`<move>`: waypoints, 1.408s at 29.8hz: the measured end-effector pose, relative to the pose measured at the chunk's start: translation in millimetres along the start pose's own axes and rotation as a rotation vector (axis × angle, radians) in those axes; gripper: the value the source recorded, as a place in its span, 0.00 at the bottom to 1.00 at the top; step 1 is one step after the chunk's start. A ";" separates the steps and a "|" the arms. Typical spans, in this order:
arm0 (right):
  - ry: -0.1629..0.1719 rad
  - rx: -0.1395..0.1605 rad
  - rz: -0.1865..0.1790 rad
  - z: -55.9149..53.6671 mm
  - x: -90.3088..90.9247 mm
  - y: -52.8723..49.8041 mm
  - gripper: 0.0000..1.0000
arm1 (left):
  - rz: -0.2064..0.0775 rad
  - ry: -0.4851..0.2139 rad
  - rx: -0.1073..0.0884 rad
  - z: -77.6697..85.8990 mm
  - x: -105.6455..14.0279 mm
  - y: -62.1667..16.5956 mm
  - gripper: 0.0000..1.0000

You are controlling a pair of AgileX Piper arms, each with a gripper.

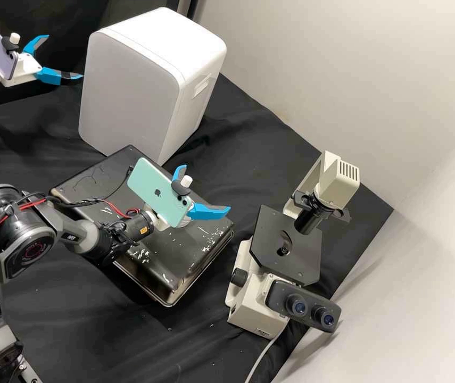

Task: Place the petri dish on the microscope

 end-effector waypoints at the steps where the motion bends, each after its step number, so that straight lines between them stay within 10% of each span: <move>1: 0.000 0.000 0.000 0.0 0.0 0.0 1.00 | -0.002 -0.010 0.000 3.2 -3.7 0.1 1.00; 7: 0.000 0.000 0.000 0.0 0.0 0.0 1.00 | 0.030 -0.124 0.011 28.6 -27.4 6.0 1.00; 14: 0.000 0.000 0.000 0.0 0.0 0.0 1.00 | 0.039 -0.247 0.052 41.5 -56.3 -4.4 1.00; 42: 0.000 0.000 0.000 0.0 0.0 0.0 1.00 | -0.123 -0.576 0.041 81.6 -136.3 -45.2 1.00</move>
